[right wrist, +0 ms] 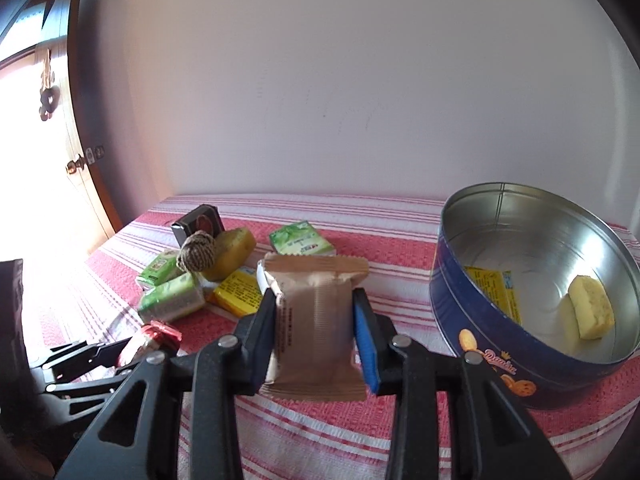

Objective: Organize objects
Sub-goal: 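Grasp the red wrapped pastry with the left tool while the right tool grasps the beige pastry, then carry both pastries over the tin and open both tools to release them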

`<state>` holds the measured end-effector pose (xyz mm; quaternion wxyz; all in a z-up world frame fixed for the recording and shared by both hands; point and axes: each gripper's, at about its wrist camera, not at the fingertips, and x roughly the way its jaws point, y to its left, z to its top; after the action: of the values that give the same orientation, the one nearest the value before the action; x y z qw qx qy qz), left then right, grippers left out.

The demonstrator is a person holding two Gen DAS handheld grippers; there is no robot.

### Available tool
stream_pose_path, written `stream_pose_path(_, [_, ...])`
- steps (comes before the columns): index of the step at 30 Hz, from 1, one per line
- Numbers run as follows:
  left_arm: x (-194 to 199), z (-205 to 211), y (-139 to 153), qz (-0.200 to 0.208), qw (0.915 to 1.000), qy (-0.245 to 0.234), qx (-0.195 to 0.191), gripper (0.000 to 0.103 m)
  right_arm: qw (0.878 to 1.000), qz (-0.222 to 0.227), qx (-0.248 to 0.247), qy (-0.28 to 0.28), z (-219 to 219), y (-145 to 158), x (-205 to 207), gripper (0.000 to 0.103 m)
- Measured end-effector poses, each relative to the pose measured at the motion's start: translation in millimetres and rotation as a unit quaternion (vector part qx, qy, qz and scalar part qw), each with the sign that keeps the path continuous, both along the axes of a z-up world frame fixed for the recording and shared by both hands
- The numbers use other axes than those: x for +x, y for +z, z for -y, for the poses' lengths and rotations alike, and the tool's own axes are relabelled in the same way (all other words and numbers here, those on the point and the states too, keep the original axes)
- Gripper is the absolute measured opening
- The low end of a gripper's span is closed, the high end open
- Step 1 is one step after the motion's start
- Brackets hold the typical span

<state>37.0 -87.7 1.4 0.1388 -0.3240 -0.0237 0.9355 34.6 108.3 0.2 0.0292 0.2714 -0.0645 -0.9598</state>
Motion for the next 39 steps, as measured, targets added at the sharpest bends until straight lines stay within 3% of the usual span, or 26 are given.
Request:
stream_pose_path(4, [-1.3, -13.5, 21.4, -0.051, 0.9987, 0.003, -0.010, 0.043, 1.000, -0.016, -0.005, -0.004, -13.7, 4.8, 9.8, 0.037])
stream_pose_path(10, [-14.4, -50.0, 36.6, -0.078, 0.9969, -0.014, 0.003, 0.043, 0.998, -0.058, -0.013, -0.013, -42.5, 16.8, 26.9, 0.037])
stream_pose_path(24, [-30.3, -166.2, 57.1, -0.113, 0.9909, -0.072, -0.001, 0.043, 0.991, -0.086, -0.008, -0.105, -130.1, 28.0, 48.2, 0.037])
stream_pose_path(39, [-46.6, -244.3, 39.2, -0.104, 0.9877, -0.117, 0.002, 0.043, 0.978, -0.078, 0.020, -0.194, -205.6, 25.5, 56.0, 0.037])
